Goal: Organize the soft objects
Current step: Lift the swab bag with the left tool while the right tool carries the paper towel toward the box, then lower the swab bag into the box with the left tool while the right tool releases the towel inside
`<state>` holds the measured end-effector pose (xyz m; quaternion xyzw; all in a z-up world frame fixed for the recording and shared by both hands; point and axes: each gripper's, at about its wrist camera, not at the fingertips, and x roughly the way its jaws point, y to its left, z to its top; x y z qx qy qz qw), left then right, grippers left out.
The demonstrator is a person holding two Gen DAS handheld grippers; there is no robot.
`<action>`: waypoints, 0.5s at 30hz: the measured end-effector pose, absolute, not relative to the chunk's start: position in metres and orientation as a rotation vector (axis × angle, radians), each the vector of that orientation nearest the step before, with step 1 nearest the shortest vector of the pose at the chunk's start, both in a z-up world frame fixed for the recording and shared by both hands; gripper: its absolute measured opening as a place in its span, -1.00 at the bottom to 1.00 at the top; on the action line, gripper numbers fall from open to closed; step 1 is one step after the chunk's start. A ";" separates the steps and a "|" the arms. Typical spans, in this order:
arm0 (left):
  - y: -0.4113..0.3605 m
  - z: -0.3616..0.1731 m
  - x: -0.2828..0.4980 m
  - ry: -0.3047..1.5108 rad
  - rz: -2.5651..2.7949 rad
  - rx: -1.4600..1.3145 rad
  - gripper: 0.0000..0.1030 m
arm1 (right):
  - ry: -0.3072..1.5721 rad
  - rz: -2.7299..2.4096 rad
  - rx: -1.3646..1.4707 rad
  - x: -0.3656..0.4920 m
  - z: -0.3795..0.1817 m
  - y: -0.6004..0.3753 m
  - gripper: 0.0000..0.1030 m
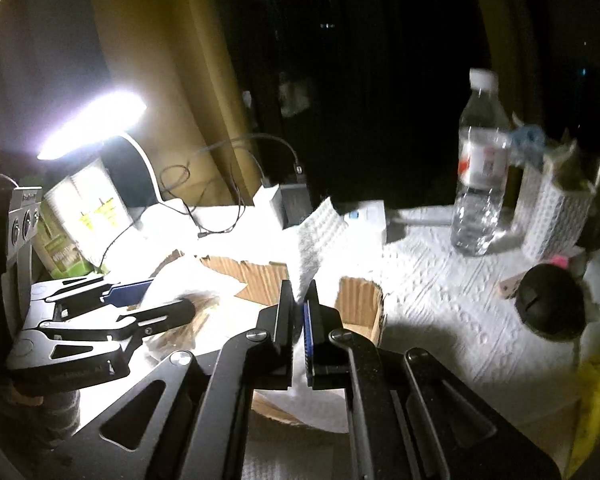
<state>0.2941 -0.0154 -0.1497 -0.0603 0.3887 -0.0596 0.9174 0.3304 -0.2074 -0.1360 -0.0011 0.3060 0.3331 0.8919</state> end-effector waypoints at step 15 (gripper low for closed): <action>-0.037 -0.190 0.330 0.925 -0.147 -0.154 -0.19 | 0.652 0.640 -0.014 0.341 -0.157 -0.214 0.10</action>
